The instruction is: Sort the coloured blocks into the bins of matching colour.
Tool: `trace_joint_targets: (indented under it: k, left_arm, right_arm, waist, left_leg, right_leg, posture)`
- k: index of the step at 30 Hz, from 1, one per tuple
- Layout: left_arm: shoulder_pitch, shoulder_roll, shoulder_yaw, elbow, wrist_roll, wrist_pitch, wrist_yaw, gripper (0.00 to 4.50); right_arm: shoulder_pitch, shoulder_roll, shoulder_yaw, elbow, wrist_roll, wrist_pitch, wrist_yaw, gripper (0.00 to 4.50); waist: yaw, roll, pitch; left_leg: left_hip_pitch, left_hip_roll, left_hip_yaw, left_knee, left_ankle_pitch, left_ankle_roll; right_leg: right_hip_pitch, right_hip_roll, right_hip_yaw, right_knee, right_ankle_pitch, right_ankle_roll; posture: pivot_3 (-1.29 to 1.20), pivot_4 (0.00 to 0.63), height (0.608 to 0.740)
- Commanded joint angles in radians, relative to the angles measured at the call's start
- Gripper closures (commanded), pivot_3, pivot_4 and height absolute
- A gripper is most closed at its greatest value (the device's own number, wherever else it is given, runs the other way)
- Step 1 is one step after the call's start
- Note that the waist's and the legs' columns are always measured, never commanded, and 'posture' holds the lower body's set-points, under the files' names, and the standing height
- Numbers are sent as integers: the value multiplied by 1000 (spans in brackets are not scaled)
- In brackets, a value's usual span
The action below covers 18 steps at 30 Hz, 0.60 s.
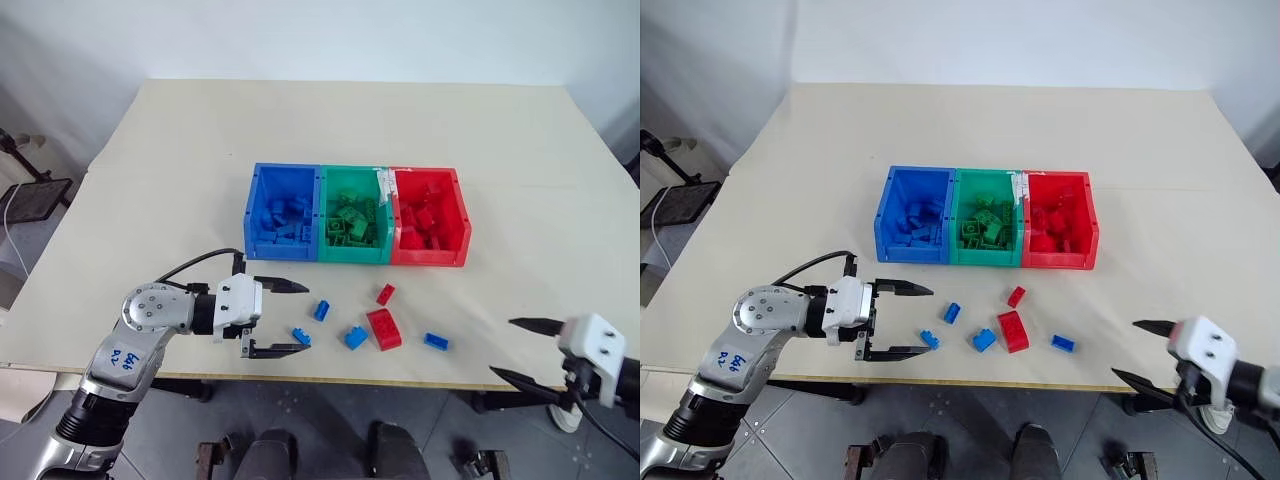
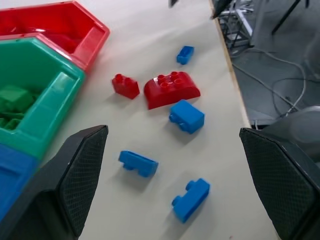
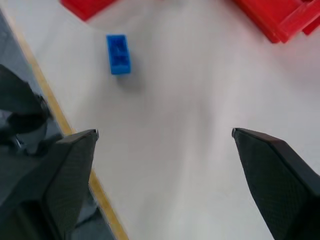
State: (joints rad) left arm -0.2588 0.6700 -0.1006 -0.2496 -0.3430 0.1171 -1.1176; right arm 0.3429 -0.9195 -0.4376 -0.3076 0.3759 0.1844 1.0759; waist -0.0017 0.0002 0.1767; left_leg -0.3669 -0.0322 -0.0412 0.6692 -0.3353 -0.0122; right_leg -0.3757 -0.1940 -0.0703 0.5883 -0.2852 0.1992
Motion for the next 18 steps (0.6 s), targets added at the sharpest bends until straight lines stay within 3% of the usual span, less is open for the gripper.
trace_joint_targets:
  k: [1, 7, 8, 11, 18]
  left_arm:
    - [7, 16, 33, 23, -21, -16, -19, 21]
    - [72, 47, 79, 46, -27, -38, -39, 21]
    - [79, 47, 83, 45, -28, -43, -38, 6]
    - [87, 44, 92, 48, -26, -57, -31, 0]
    - [87, 39, 110, 65, -42, -69, -34, 0]
  right_arm:
    - [-74, -58, 89, -168, 34, 190, -51, 0]
    - [-177, -103, 256, -246, -64, 381, -158, 0]
    - [-189, -106, 278, -240, -82, 387, -168, 189]
    - [-204, -116, 328, -208, -134, 379, -178, 945]
    - [-233, -99, 352, -203, -128, 379, -167, 3362]
  waist:
    - [4, 0, 0]
    - [28, 0, 0]
    - [29, 0, 0]
    - [31, 0, 0]
    - [25, 0, 0]
  left_leg:
    - [0, 0, 0, 0, 0, 0]
    - [-4, 0, -2, 6, -3, 0]
    - [-5, 0, -2, 7, -3, 0]
    - [-5, -1, -2, 9, -4, 1]
    - [-5, 0, -2, 9, -4, 0]
  right_leg:
    - [0, 0, 0, 0, 0, 0]
    - [0, 0, -1, -1, 0, 0]
    - [0, 0, -2, -1, 0, 0]
    - [0, 0, -2, -1, 0, 0]
    - [0, 0, -2, -1, 0, 0]
  posture:
    - [0, 150, 740]
    - [0, 150, 740]
    - [0, 150, 740]
    - [0, 150, 740]
    - [0, 150, 740]
